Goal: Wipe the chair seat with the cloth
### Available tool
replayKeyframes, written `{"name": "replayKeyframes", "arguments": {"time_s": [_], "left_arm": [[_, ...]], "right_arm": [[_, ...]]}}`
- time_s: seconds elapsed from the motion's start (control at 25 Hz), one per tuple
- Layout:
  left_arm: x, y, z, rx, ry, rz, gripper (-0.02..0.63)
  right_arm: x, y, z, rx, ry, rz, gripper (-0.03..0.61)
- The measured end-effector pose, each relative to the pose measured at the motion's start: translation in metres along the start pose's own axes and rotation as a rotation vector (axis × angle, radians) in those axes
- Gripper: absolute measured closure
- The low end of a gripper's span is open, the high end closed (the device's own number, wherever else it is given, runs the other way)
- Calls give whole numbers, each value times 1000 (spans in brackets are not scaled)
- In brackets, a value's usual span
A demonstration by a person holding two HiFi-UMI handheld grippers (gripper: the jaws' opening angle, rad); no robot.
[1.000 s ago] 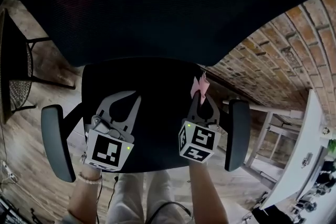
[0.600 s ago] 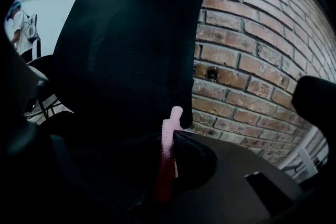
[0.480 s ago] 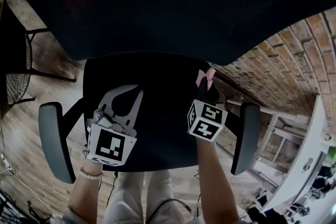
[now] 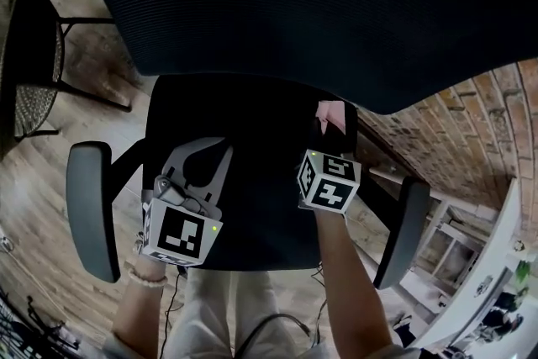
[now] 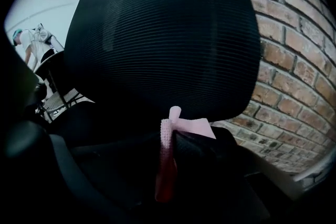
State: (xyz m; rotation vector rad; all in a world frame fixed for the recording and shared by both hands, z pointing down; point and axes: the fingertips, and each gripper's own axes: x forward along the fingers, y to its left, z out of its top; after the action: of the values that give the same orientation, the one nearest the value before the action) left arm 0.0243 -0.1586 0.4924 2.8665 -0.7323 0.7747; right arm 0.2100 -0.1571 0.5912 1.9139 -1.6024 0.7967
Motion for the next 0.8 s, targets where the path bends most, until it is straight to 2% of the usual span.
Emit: {"name": "replayKeyframes", "arguments": {"time_s": [0.44, 0.8], "left_arm": [[-31, 5, -34, -108, 20, 81, 595], [-61, 9, -55, -157, 26, 159, 595]], "right_arm": [[18, 88, 10, -125, 11, 215, 523], [18, 182, 23, -236, -13, 439, 523]]}}
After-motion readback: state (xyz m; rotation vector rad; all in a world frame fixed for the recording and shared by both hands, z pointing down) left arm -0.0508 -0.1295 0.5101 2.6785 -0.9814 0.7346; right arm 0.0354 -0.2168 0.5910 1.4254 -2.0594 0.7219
